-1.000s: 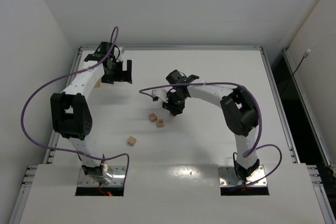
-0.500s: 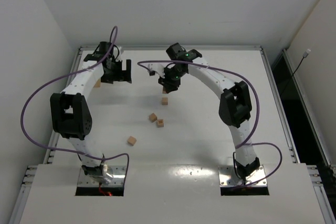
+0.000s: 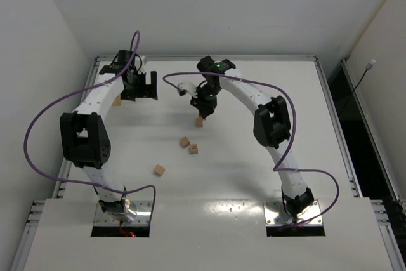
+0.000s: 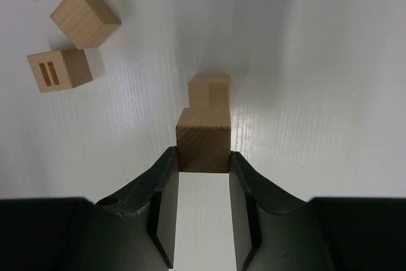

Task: Build the wood block tower

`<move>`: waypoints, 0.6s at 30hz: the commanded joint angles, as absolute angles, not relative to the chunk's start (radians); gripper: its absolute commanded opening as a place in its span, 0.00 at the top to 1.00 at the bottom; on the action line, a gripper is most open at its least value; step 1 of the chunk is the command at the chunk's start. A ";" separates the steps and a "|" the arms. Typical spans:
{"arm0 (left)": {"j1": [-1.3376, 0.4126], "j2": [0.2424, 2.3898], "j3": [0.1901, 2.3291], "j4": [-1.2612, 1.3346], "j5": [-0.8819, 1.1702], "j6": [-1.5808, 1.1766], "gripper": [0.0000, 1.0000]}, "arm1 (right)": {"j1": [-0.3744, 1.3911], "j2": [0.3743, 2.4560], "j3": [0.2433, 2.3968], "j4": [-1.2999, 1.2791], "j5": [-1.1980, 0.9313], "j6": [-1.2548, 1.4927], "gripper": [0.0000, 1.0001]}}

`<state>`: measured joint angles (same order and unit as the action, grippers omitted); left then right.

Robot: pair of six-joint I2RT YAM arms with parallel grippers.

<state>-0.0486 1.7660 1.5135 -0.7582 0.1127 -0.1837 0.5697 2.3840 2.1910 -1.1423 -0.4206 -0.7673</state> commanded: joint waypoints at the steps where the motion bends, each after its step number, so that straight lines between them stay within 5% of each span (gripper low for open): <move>1: -0.031 1.753 1.509 -0.730 0.127 -0.173 0.00 | 0.572 2.370 2.238 -1.163 -0.451 -0.792 1.00; 18: -0.031 1.753 1.500 -0.730 0.137 -0.173 0.00 | 0.609 2.399 2.256 -1.123 -0.411 -0.762 1.00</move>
<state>-0.0441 1.7660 1.5021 -0.7502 0.1242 -0.1837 0.5949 2.3878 2.2105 -1.1469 -0.4068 -0.7620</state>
